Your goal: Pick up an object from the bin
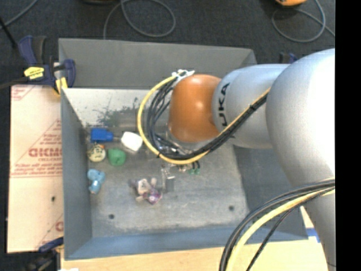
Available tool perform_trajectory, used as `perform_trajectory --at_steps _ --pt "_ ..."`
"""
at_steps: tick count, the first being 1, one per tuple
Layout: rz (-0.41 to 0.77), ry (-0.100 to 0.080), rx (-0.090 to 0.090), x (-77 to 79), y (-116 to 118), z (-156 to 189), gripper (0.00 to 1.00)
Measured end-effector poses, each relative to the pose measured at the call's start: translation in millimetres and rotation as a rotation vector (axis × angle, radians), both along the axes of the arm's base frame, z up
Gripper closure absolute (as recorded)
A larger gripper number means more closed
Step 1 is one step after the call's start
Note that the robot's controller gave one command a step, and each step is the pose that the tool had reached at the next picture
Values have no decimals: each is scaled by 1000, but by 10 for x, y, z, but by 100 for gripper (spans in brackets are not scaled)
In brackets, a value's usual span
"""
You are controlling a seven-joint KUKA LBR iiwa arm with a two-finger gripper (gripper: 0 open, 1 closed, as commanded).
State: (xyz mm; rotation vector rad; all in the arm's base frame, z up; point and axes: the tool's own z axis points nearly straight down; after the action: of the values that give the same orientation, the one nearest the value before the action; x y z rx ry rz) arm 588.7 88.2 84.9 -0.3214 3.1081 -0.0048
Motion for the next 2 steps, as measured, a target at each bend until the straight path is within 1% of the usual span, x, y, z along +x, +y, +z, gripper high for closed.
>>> perform_trajectory --at_steps 1,2 --pt "67 13 3 -212 273 -117 0" --pt "263 -2 -4 -293 113 -136 100"
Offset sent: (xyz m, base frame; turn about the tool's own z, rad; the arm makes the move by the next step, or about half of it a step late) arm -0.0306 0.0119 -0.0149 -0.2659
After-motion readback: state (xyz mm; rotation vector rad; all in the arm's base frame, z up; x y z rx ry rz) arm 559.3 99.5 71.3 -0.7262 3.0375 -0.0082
